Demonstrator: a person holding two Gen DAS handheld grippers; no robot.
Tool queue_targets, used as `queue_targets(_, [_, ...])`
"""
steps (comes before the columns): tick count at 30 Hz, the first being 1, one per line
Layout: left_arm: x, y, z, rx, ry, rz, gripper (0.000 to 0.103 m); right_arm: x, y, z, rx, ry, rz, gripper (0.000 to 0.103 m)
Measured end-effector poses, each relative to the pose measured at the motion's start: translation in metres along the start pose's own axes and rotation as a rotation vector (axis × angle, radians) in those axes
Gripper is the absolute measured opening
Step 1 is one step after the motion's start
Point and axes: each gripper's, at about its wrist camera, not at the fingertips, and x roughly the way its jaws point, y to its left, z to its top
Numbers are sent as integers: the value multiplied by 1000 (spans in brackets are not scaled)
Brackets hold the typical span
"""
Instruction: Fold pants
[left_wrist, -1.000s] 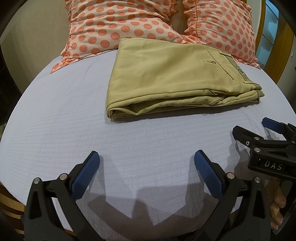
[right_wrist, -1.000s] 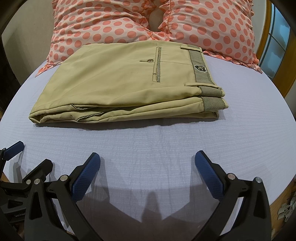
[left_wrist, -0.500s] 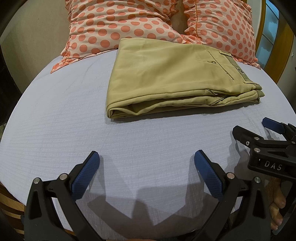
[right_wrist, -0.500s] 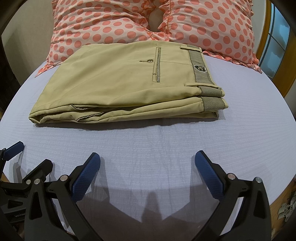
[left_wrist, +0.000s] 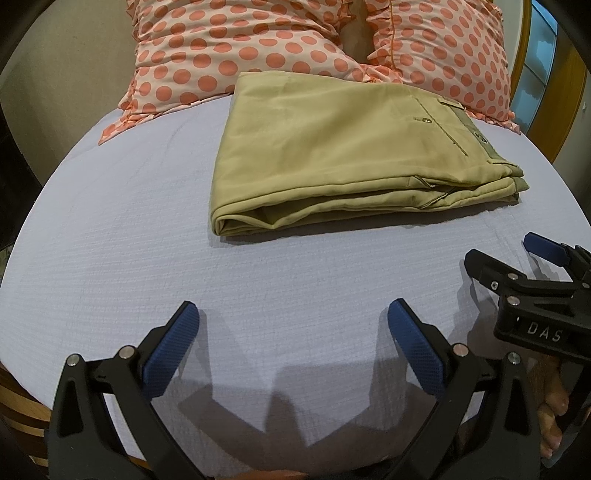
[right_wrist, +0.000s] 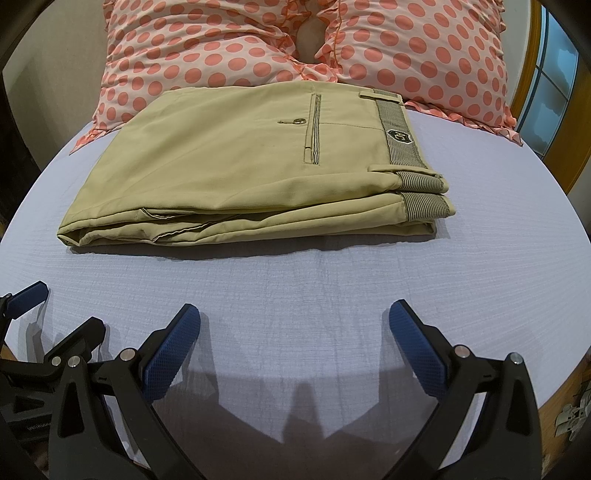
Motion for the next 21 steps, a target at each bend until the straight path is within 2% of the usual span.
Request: queue_targets(21, [0, 2, 1, 0, -3, -2, 101, 0, 0, 0, 1, -1, 0, 102])
